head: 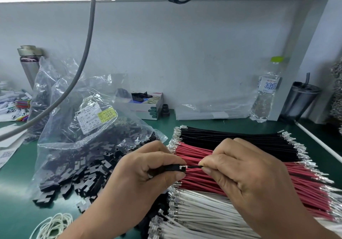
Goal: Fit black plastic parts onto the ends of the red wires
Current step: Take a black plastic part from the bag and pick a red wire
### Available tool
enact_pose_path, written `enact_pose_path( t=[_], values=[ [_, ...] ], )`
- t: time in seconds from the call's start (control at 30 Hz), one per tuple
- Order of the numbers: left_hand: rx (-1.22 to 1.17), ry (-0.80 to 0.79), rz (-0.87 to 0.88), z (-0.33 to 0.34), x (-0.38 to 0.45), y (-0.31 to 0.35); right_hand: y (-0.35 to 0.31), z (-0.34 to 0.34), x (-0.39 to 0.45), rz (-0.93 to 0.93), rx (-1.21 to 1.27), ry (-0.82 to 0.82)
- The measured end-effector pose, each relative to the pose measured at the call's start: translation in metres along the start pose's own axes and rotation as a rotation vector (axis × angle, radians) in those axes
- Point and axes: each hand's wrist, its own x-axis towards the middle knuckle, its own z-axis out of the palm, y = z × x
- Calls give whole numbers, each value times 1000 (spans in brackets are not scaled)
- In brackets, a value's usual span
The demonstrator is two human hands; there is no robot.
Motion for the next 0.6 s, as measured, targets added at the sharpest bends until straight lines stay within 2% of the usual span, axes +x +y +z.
enact_pose_path(
  t=[0.1, 0.3, 0.5, 0.6],
  values=[
    [-37, 16, -15, -1, 1, 2, -1, 1, 0, 25, 38, 20],
    [48, -8, -19, -1, 1, 2, -1, 5, 0, -55, -97, 35],
    [-8, -33, -31, 0, 0, 2, -4, 12, -2, -10, 10, 66],
    [-12, 13, -17, 1, 0, 1, -4, 11, -2, 12, 48, 63]
  ],
)
